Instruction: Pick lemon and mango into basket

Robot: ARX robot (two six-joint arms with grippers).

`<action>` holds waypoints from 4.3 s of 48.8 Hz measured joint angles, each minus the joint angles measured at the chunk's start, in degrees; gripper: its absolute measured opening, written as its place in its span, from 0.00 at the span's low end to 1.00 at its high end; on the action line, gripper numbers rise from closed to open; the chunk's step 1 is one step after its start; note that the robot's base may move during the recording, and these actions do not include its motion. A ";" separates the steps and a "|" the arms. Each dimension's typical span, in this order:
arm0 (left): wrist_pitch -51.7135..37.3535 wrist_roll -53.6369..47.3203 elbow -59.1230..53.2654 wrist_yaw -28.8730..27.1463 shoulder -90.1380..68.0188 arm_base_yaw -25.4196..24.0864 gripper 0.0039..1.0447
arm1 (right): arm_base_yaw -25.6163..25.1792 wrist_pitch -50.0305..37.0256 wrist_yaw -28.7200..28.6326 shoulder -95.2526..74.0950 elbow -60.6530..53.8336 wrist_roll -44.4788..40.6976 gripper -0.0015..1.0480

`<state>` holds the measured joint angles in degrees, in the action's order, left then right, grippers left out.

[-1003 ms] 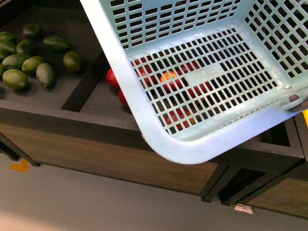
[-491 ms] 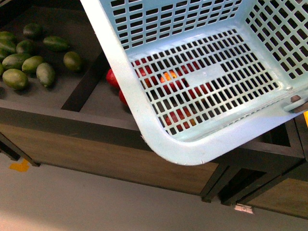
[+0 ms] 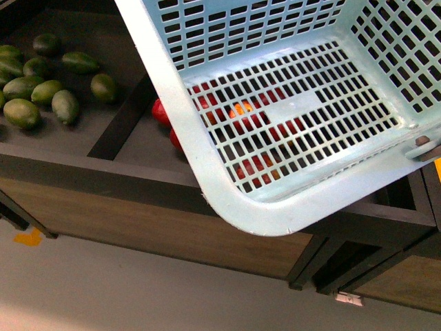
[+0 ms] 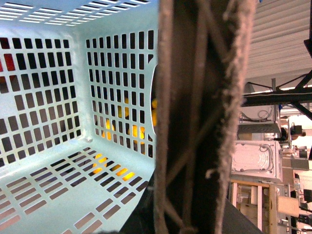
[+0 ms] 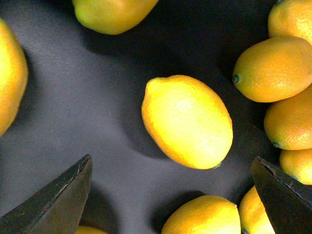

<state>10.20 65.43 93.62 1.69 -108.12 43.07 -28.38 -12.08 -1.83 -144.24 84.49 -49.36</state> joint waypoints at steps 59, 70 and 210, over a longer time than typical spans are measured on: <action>0.00 0.00 0.00 0.00 0.00 0.00 0.05 | -0.20 8.28 3.74 -16.26 23.12 -2.12 0.92; 0.00 0.00 0.00 -0.04 0.00 0.00 0.05 | -0.57 8.04 3.32 -16.98 23.39 -1.51 0.92; 0.11 -0.07 0.00 -0.07 -0.24 0.00 0.05 | 27.87 -24.44 1.22 101.92 -79.32 49.57 0.02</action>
<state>10.31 65.36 93.62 1.63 -108.36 43.07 -0.51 -36.51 -0.60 -42.33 5.17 0.21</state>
